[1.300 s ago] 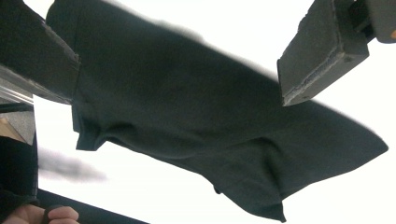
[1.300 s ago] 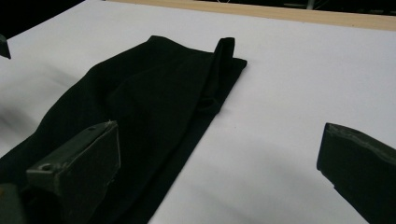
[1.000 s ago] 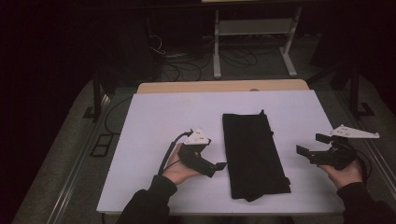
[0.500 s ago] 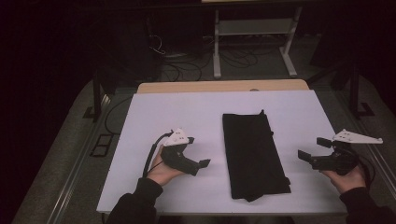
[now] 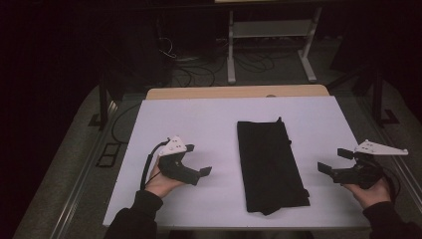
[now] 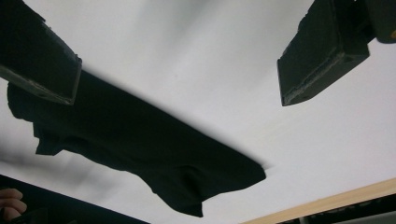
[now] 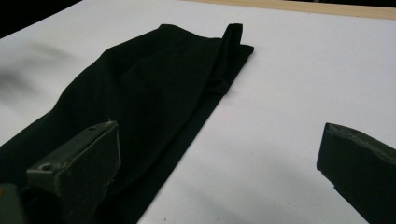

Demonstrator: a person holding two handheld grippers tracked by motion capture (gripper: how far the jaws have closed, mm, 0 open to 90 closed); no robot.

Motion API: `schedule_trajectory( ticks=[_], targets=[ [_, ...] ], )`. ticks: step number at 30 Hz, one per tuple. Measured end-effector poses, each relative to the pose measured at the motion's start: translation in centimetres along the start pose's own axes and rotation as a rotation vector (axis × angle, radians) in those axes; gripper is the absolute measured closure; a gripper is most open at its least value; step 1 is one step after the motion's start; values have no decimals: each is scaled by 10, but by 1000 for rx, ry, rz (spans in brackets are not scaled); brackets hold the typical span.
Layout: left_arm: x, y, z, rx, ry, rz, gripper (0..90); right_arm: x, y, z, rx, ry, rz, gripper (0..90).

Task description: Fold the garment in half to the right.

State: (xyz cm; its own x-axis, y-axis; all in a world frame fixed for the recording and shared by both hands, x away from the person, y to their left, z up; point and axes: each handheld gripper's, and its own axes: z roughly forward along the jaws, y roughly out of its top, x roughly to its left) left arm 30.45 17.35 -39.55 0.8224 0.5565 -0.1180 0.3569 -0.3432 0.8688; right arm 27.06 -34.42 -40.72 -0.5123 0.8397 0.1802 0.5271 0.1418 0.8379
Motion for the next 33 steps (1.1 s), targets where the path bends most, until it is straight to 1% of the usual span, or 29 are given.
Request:
schedule_trajectory(
  ticks=[5, 9, 13, 17, 19, 21, 27, 31, 33],
  targets=[
    [6, -7, -11, -6, 23, -8, 0, 0, 0, 0, 2, -1, -1, 0],
    [11, -15, -21, -23, 43, -24, 0, 0, -1, 1, 3, -2, -3, 0],
    [16, -23, -28, -25, 61, -42, 0, 0, -1, 1, 5, -2, -4, 0],
    [20, -31, -38, -29, 79, -47, 0, 0, -1, 1, 3, -3, -5, 0],
    [23, -33, -44, -32, 93, -51, 0, 0, -1, 1, 4, -3, -6, 0],
    [25, -37, -49, -43, 106, -65, 0, 0, -1, 1, 3, -4, -6, 0],
    [34, -49, -65, -53, 145, -93, 0, 0, -2, 2, 5, -3, -3, 0],
    [38, -57, -74, -60, 172, -104, 0, 0, -3, 2, 7, -2, -3, 0],
    [39, -62, -78, -68, 194, -99, 0, 0, -3, 2, 8, -3, -4, 0]
  ],
)
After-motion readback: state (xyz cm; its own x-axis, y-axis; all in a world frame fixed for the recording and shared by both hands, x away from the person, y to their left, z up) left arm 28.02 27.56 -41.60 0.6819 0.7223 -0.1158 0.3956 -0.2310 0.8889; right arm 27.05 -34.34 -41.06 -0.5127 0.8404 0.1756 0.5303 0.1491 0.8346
